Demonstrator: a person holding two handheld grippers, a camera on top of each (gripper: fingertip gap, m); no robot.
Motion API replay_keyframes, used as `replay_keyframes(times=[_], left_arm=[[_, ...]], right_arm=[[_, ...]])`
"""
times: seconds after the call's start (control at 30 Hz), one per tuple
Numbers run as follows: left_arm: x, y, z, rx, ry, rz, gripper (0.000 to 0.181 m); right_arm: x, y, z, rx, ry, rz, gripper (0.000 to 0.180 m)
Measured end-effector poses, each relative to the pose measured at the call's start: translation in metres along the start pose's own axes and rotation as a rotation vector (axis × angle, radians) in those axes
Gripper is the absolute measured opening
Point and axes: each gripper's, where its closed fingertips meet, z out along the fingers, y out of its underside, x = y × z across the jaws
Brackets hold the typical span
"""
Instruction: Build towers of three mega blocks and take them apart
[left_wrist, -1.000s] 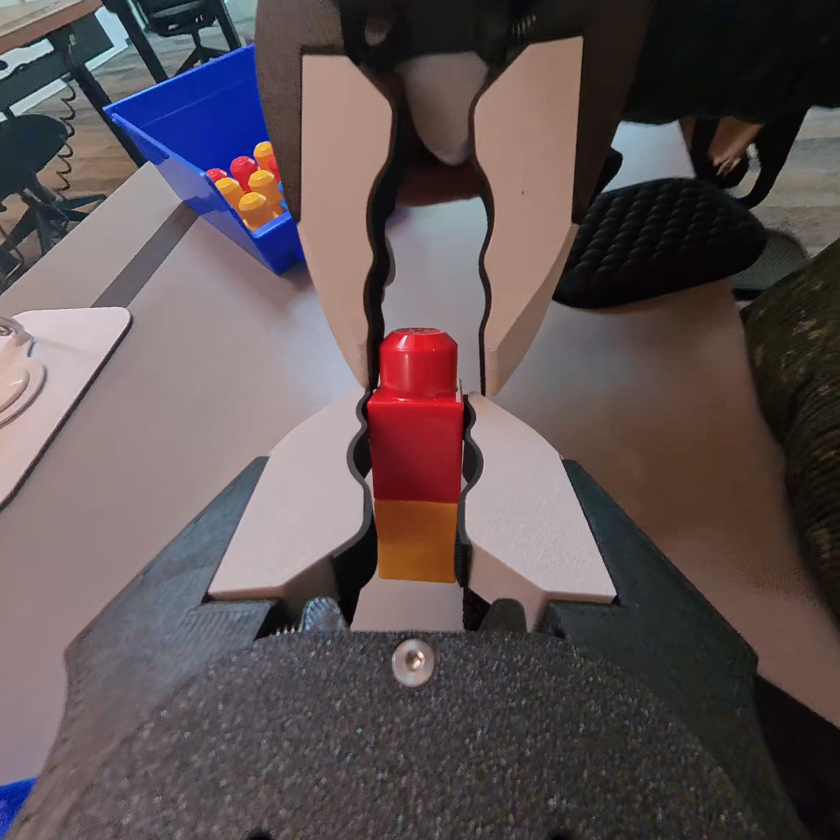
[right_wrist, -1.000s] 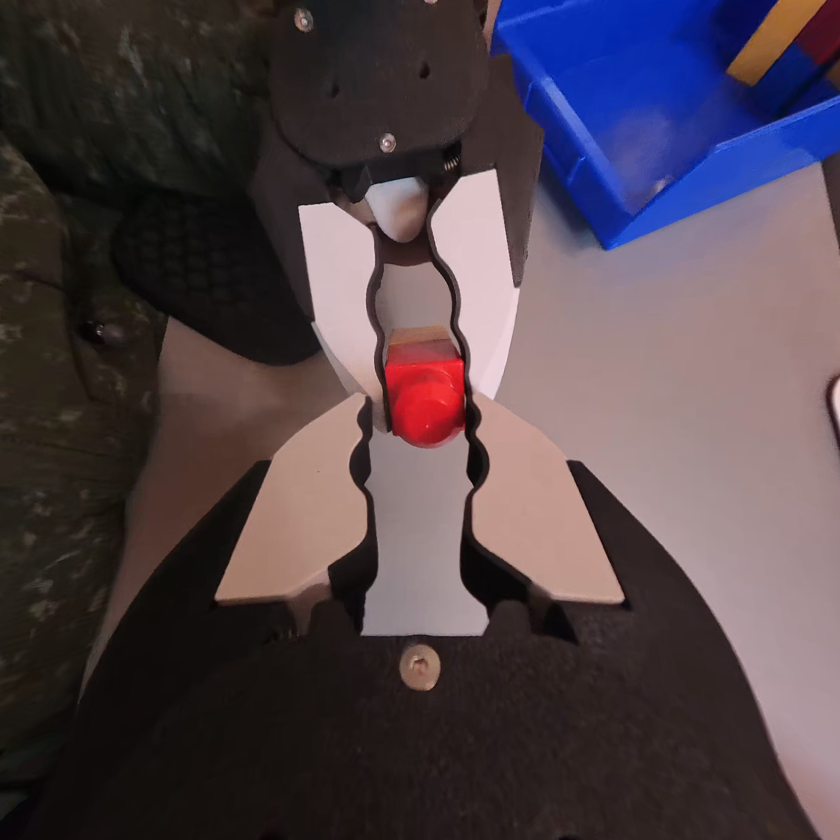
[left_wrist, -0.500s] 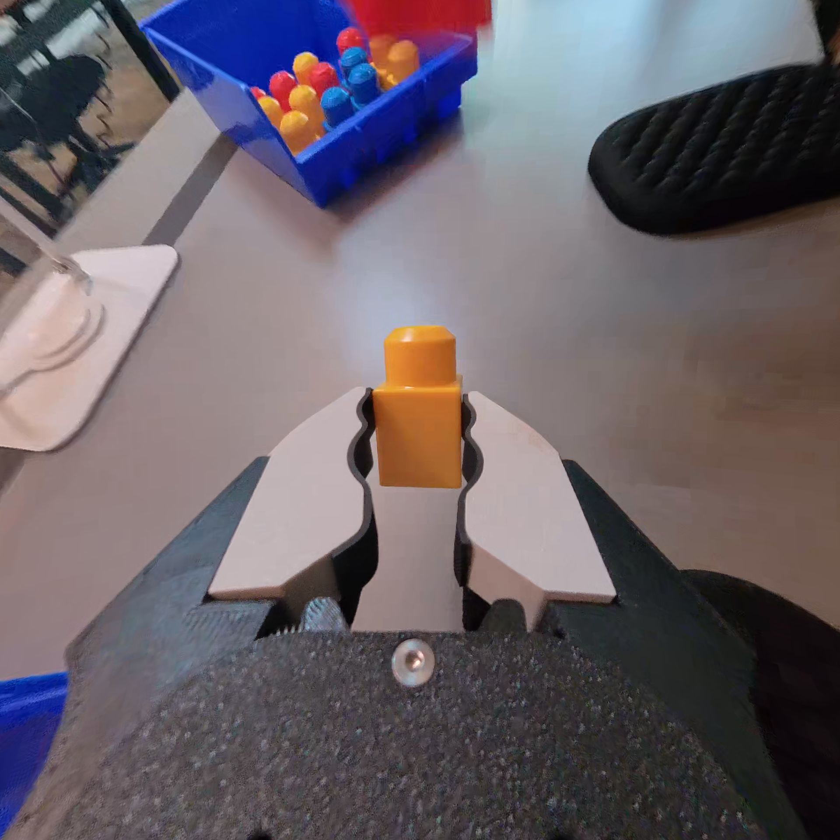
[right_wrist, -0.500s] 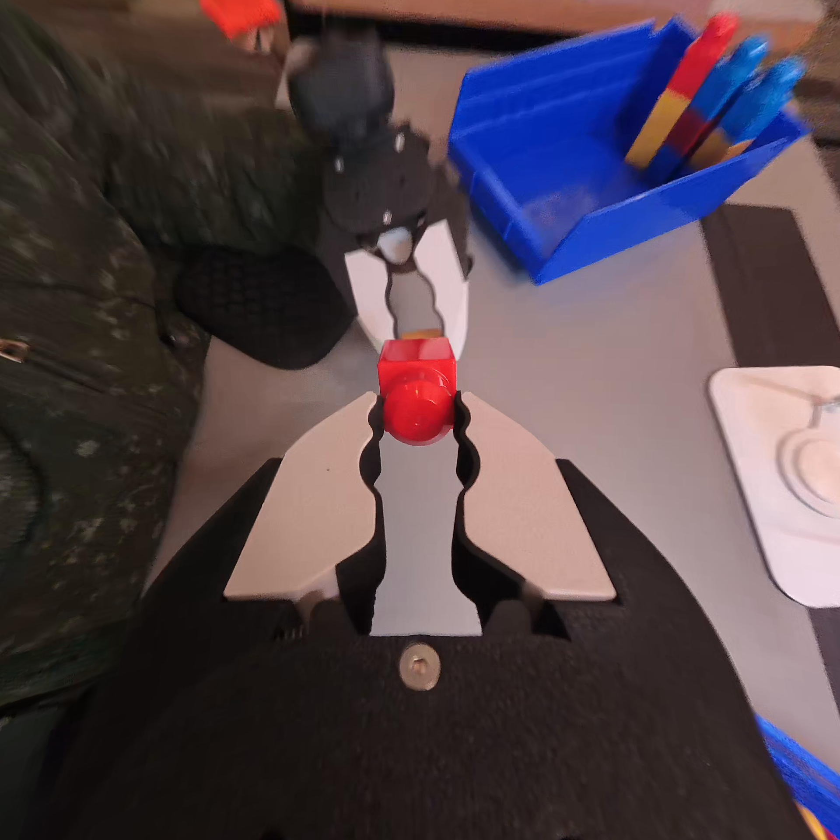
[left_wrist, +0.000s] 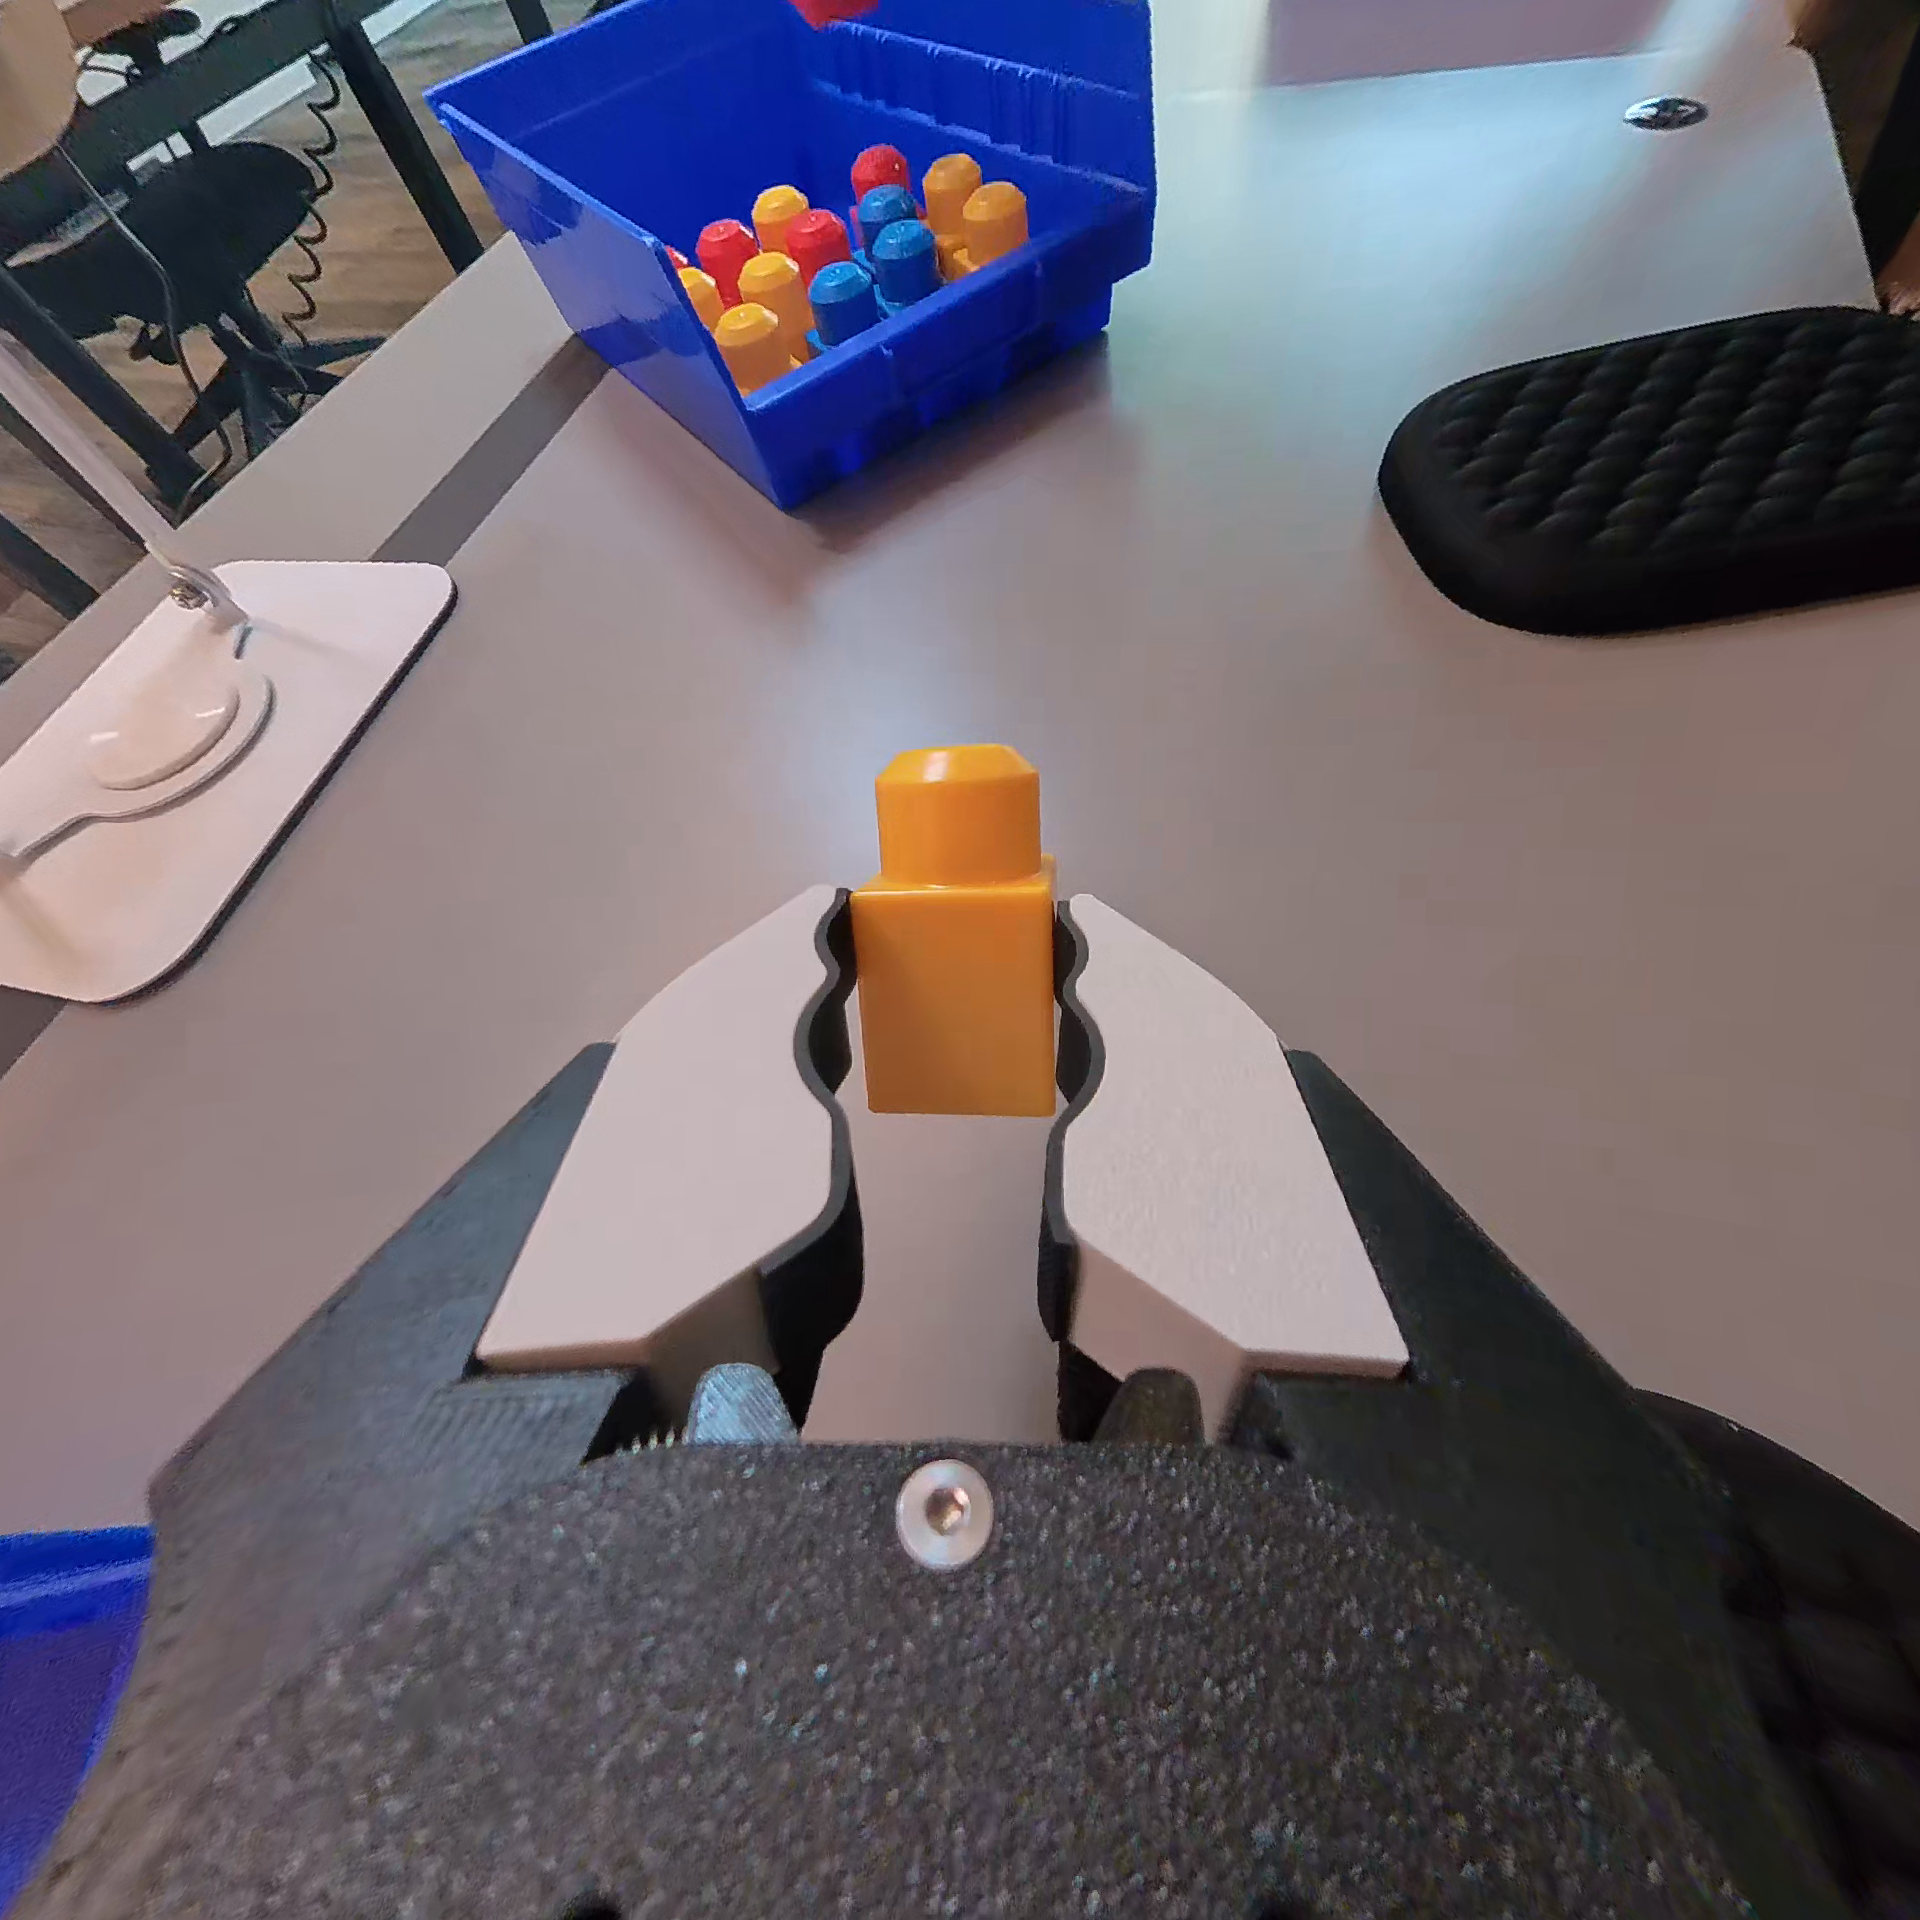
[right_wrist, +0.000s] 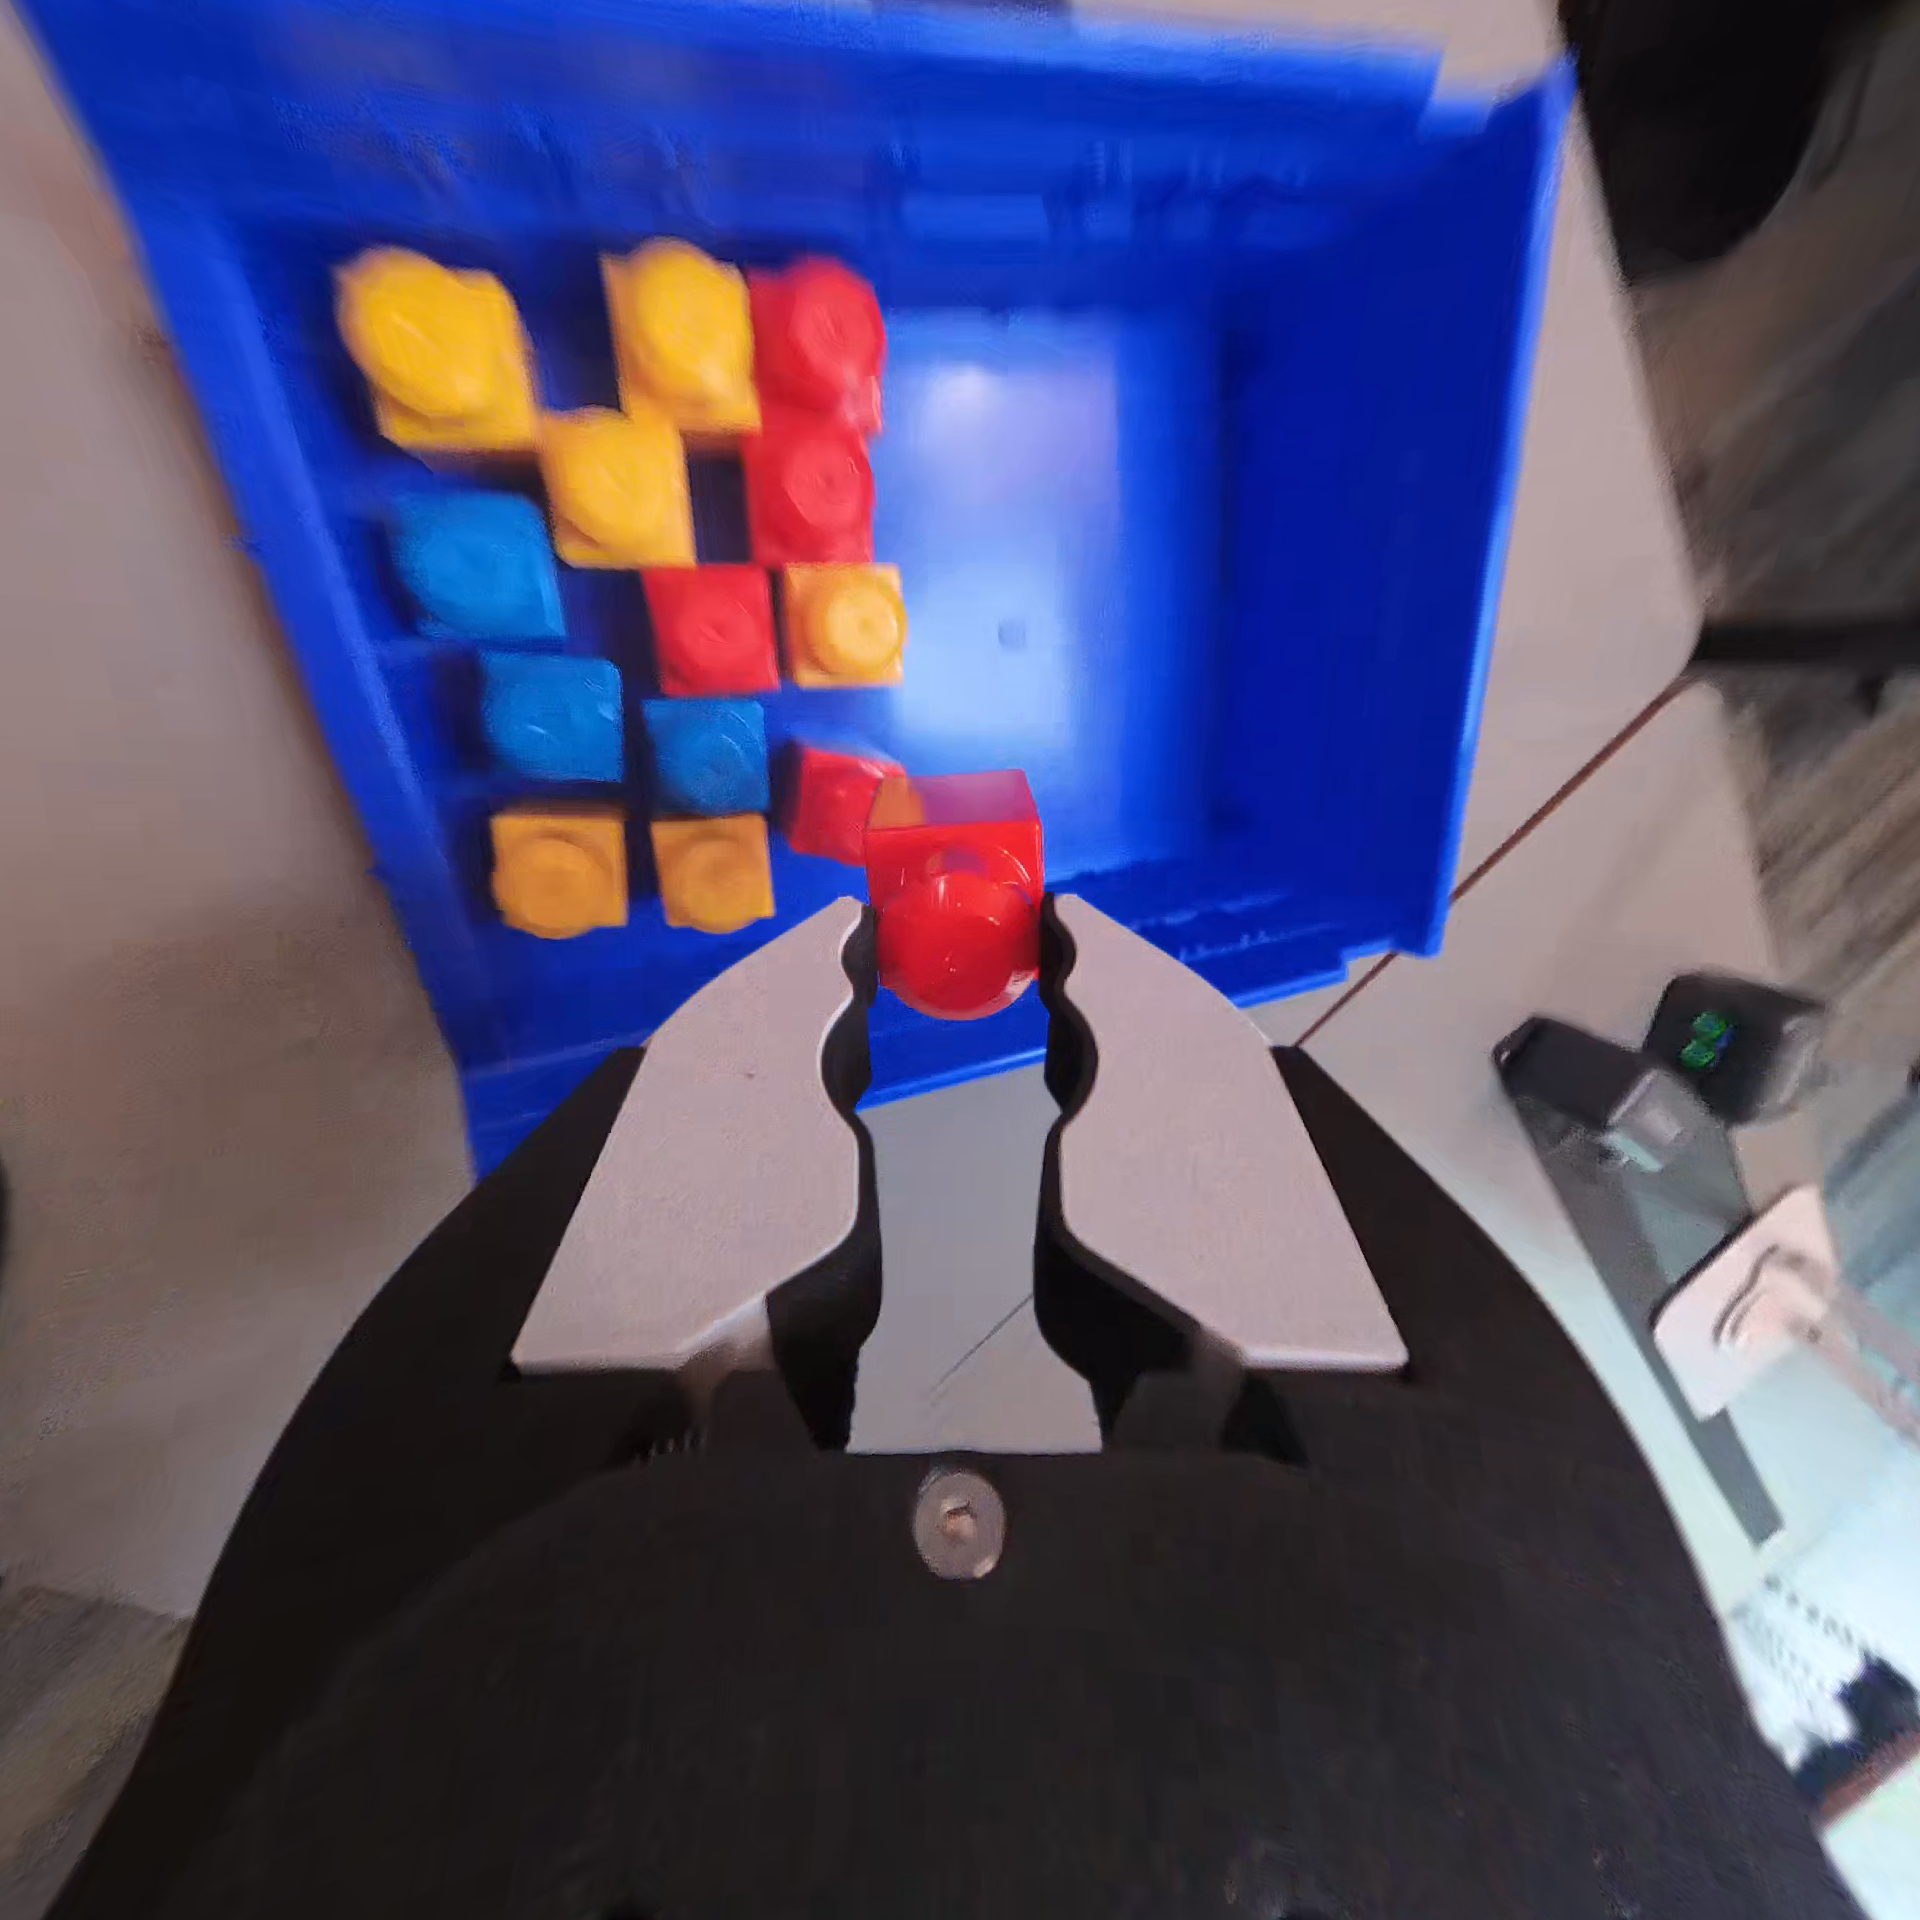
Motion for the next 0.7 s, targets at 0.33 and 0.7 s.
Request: replay_keyframes(times=[0.33, 0.7], left_arm=[[0.002, 0.007, 0.005, -0.025, 0.012, 0.006, 0.036], [0.005, 0.006, 0.005, -0.025, 0.016, 0.023, 0.036]], right_arm=[[-0.006, 0.039, 0.079, -0.337, -0.066, 0.0, 0.03], [-0.025, 0.028, 0.098, -0.25, -0.181, 0.022, 0.031]])
